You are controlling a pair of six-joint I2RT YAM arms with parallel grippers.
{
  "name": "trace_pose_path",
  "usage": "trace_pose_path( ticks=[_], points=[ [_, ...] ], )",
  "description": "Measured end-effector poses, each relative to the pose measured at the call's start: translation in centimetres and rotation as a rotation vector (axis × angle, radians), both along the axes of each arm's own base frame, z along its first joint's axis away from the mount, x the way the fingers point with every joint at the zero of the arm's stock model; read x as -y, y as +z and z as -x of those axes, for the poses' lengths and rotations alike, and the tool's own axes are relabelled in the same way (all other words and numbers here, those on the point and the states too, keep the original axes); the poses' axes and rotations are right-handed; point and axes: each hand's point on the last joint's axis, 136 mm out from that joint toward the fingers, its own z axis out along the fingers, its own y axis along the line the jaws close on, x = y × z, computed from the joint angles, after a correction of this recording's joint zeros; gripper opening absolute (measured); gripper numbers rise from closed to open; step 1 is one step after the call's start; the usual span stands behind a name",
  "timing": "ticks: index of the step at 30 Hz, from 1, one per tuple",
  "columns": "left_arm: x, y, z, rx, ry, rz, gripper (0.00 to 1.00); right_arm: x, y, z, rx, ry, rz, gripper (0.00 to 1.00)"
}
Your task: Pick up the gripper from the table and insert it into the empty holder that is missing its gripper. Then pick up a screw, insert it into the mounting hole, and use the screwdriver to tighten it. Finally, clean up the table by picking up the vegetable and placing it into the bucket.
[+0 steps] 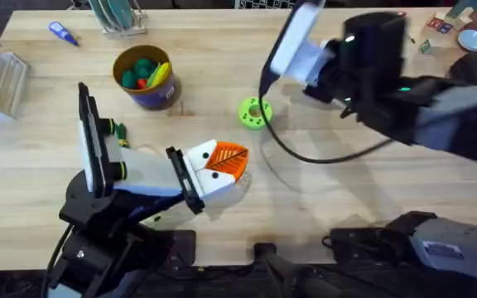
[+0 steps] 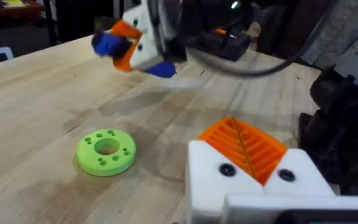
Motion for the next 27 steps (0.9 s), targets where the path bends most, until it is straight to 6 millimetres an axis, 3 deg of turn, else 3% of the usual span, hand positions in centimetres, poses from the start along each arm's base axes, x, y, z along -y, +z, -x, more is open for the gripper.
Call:
trace_pose_path(
  ticks=[5,11,16,18,20,25,27],
  points=[
    [0.0,0.0,0.0,0.000,0.000,0.000,0.005,0.6,-4.8,-0.7,-0.080,0.025,0.173,0.023],
    [0.0,0.0,0.0,0.000,0.000,0.000,0.005,0.5,-7.0,-2.8,-0.040,0.016,0.228,0.023],
    [0.0,0.0,0.0,0.000,0.000,0.000,0.005,0.9,-9.4,-2.9,-0.078,0.036,0.312,0.023],
    [0.0,0.0,0.0,0.000,0.000,0.000,0.005,1.0,-9.5,-3.0,-0.079,0.034,0.327,0.023],
    [0.0,0.0,0.0,0.000,0.000,0.000,0.005,1.0,-9.5,-3.0,-0.080,0.032,0.328,0.152],
    [0.0,0.0,0.0,0.000,0.000,0.000,0.005,0.8,-8.0,-3.9,-0.040,0.018,0.327,0.868],
    [0.0,0.0,0.0,0.000,0.000,0.000,0.005,0.9,-7.5,-4.1,-0.035,0.010,0.322,0.970]
  ],
)
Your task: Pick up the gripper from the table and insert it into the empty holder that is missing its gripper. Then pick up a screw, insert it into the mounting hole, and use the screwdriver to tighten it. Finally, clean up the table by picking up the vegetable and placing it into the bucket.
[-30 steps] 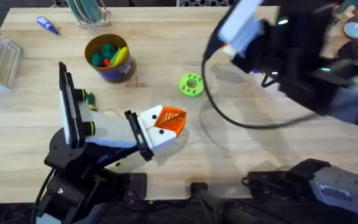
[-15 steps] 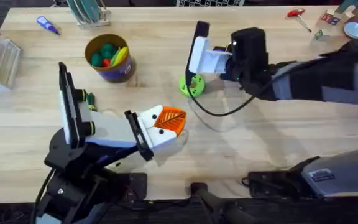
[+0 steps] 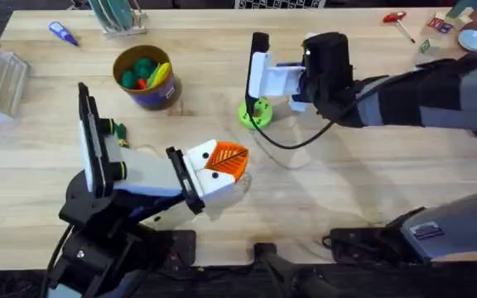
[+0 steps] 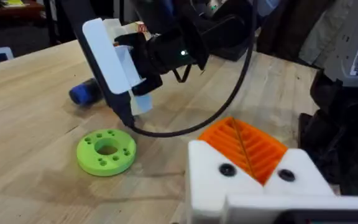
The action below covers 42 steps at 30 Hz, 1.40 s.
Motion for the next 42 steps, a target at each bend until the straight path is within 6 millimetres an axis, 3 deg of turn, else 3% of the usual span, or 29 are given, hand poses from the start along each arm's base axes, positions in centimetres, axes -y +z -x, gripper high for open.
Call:
trace_pose_path(
  ticks=[14,21,24,30,31,36,38,42],
  points=[
    [0.0,0.0,0.0,0.000,0.000,0.000,0.005,0.8,-0.2,0.8,-0.037,-0.146,-0.127,0.977],
    [0.0,0.0,0.0,0.000,0.000,0.000,0.005,1.5,-0.1,3.7,-0.113,-0.250,-0.234,0.977],
    [0.0,0.0,0.0,0.000,0.000,0.000,0.005,2.3,0.9,5.4,-0.140,-0.322,-0.298,0.977],
    [0.0,0.0,0.0,0.000,0.000,0.000,0.021,3.6,5.5,8.6,-0.113,-0.449,-0.485,0.977],
    [0.0,0.0,0.0,0.000,0.000,0.001,0.113,3.8,6.2,9.1,-0.105,-0.466,-0.514,0.978],
    [0.0,0.0,0.0,0.000,-0.001,0.000,0.890,5.0,9.0,11.7,-0.074,-0.530,-0.629,0.977],
    [0.0,0.0,0.0,-0.001,-0.001,0.000,0.972,5.4,9.8,12.6,-0.062,-0.556,-0.675,0.977],
    [0.0,0.0,0.0,0.000,-0.001,0.000,0.980,5.6,11.0,14.3,-0.063,-0.594,-0.787,0.977]
  ],
)
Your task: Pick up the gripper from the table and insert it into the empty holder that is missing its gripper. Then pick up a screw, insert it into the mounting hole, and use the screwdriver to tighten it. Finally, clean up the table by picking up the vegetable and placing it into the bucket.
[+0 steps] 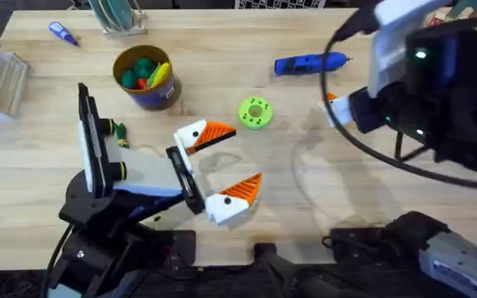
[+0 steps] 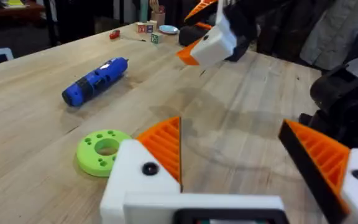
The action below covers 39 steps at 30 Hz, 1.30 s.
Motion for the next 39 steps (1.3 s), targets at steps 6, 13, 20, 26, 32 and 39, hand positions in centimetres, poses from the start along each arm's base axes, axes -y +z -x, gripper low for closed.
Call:
trace_pose_path(
  ticks=[6,13,20,26,32,39],
  points=[
    [0.0,0.0,0.0,0.000,0.000,0.000,0.980,-2.5,1.0,1.5,-0.009,0.070,-0.202,0.980],
    [0.0,0.2,0.0,0.007,0.002,0.003,0.983,-4.9,0.8,2.5,-0.066,0.158,-0.315,0.979],
    [-0.2,2.5,-0.5,0.092,0.031,0.055,0.985,-5.5,0.7,2.9,-0.087,0.180,-0.342,0.979],
    [-1.6,2.3,-1.5,-0.107,0.161,0.044,0.988,-5.6,0.7,2.9,-0.090,0.183,-0.349,0.979],
    [-3.2,5.6,-2.1,-0.164,0.274,0.030,0.988,-5.7,0.7,3.0,-0.091,0.185,-0.352,0.980],
    [-3.4,5.8,-4.2,-0.332,0.345,-0.073,0.990,-5.7,0.7,3.0,-0.091,0.185,-0.352,0.980]
  ],
)
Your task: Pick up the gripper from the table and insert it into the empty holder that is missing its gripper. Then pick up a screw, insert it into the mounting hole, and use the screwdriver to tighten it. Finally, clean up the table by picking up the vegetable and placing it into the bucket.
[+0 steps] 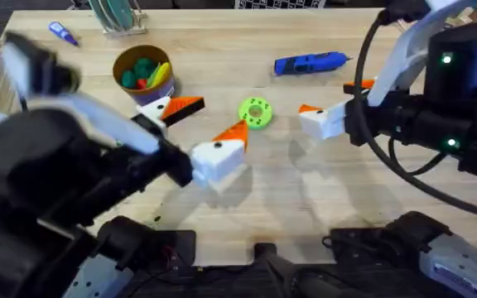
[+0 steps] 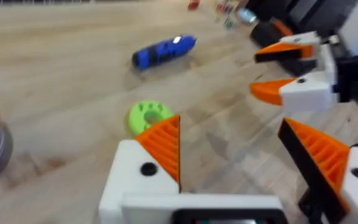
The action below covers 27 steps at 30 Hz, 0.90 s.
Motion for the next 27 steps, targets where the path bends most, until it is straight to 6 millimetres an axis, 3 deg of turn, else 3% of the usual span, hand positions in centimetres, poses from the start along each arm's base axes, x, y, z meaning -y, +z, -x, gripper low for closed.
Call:
trace_pose_path(
  ticks=[2,5,13,21,23,27],
  points=[
    [-0.5,-1.6,-1.2,-0.171,0.054,-0.093,0.989,0.0,0.0,0.0,-0.001,-0.003,-0.003,0.980],
    [-1.1,-2.2,-2.1,-0.266,0.097,-0.164,0.988,0.0,0.0,0.0,-0.007,-0.014,-0.014,0.980],
    [-1.7,-2.4,-5.6,-0.388,0.187,-0.285,0.988,0.0,0.0,0.0,-0.030,-0.059,-0.060,0.979],
    [-1.9,-5.8,-6.9,-0.520,0.218,-0.358,0.987,0.0,0.0,0.0,-0.036,-0.071,-0.072,0.980],
    [-3.5,-6.9,-6.7,-0.595,0.296,-0.365,0.985,0.0,0.0,0.0,-0.037,-0.072,-0.072,0.977],
    [-9.1,-8.7,-6.9,-0.752,0.563,-0.343,0.986,0.0,0.0,0.0,-0.038,-0.073,-0.074,0.979]
  ],
)
